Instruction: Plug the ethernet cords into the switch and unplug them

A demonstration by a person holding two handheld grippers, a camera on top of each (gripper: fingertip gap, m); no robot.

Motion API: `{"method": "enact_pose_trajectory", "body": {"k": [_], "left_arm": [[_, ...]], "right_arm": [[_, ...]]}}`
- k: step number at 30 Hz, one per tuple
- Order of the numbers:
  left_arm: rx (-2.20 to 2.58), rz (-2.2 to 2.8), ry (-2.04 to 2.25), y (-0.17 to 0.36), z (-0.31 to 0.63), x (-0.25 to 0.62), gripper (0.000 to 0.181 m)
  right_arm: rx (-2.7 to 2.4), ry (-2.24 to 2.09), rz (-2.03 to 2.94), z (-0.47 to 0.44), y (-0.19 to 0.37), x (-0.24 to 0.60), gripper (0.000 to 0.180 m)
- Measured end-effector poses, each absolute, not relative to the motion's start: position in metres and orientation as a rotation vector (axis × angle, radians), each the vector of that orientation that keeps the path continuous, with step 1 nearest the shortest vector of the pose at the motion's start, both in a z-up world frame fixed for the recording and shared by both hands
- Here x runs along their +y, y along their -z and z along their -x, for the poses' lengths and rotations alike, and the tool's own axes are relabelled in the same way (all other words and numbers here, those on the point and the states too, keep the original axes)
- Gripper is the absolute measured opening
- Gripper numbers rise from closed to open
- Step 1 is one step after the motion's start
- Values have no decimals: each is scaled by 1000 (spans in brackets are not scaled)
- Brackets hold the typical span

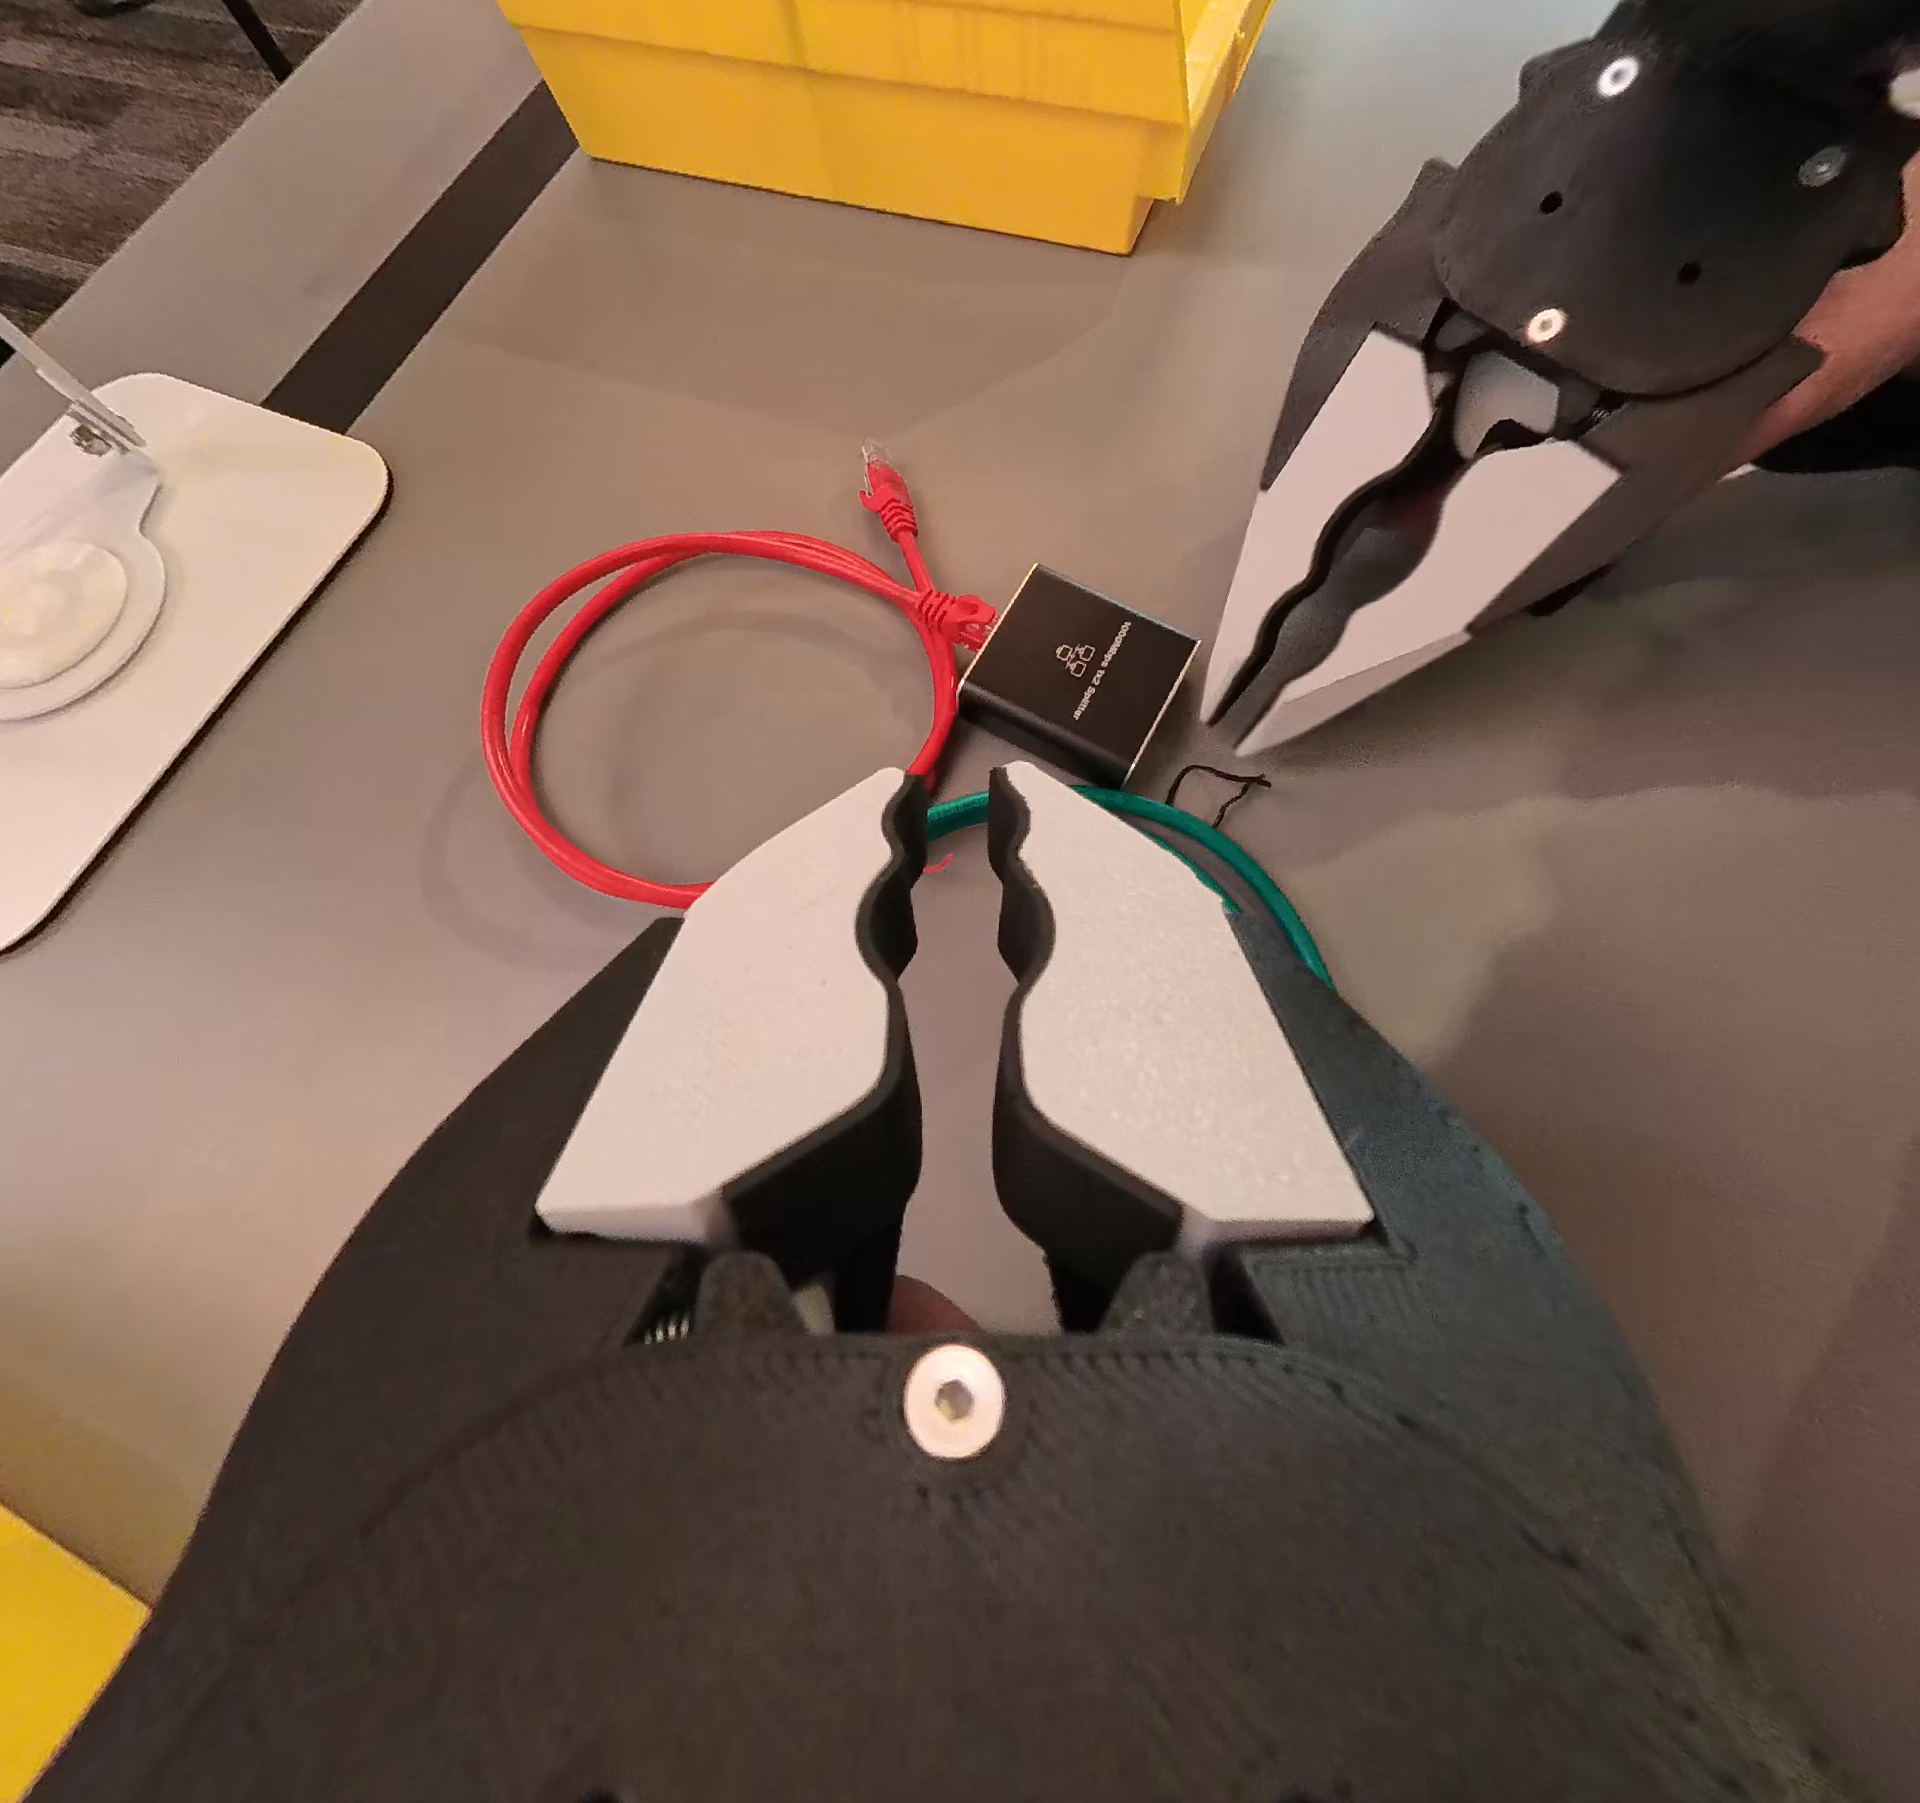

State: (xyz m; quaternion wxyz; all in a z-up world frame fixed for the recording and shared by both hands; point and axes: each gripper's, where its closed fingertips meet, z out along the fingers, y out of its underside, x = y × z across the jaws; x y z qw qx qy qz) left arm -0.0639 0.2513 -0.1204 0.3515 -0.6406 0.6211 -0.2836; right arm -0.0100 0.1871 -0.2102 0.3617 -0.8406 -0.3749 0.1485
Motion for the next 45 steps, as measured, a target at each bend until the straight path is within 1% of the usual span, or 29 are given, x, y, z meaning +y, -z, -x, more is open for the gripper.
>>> {"method": "enact_pose_trajectory", "body": {"k": [1,5,10,16,21,28,32,36,39,45], "left_arm": [[1608,1658,734,120,64,251,11],[1608,1656,733,120,64,251,11],[1609,1657,732,120,64,251,11],[1608,1655,732,119,64,251,11],[1609,1647,732,117,63,250,11],[1616,1636,726,116,63,248,11],[1619,1618,731,116,58,245,12],[1622,1586,737,113,50,237,20],[1608,1556,781,109,42,230,27],[1571,1514,923,106,21,206,34]], "right_arm": [[-975,-406,2138,13,205,186,9],[-964,-499,2097,25,195,183,13],[-1033,-445,2113,30,208,180,12],[-1050,-421,2137,31,218,182,10],[-1036,-425,2151,29,219,184,2],[-1049,-434,2151,25,214,180,0],[-1002,-543,2113,23,194,176,0],[-962,-676,2033,26,167,170,0],[-918,-770,1920,32,136,167,0],[-768,-916,1646,43,69,165,0]]}}
